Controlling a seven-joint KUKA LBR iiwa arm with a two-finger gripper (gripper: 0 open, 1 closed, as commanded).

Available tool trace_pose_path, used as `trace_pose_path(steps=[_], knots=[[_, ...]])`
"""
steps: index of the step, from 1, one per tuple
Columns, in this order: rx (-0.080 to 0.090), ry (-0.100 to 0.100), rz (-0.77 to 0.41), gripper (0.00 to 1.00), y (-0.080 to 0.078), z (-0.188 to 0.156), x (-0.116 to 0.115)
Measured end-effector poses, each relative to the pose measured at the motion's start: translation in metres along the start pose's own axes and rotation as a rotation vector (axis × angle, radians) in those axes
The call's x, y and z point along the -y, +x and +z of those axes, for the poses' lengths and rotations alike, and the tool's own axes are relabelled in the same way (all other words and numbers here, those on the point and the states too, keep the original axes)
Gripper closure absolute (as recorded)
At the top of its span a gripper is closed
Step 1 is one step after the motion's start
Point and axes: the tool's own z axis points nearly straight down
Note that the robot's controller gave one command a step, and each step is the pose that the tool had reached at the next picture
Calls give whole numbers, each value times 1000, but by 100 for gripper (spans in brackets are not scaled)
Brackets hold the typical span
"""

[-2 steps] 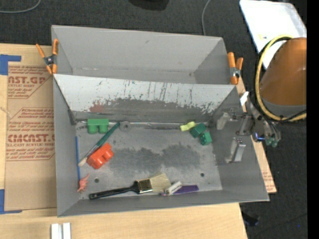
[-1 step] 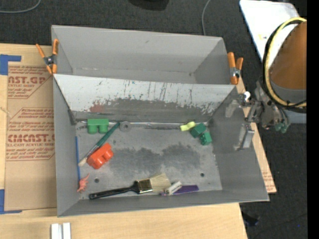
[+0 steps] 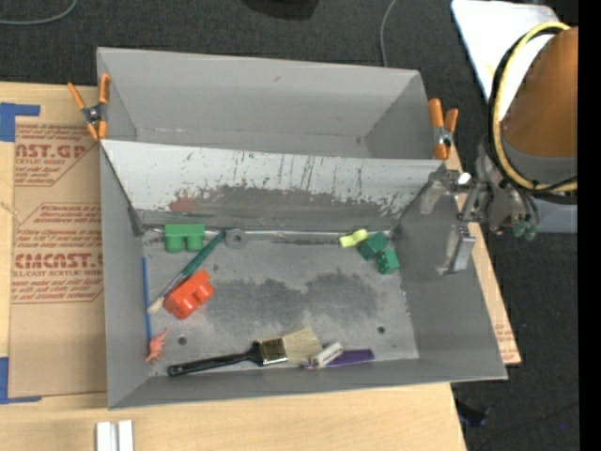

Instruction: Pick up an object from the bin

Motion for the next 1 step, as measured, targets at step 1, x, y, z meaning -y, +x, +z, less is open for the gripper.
trace_pose_path(steps=[1], knots=[[6, 1, -39, 0, -18, 2, -44]])
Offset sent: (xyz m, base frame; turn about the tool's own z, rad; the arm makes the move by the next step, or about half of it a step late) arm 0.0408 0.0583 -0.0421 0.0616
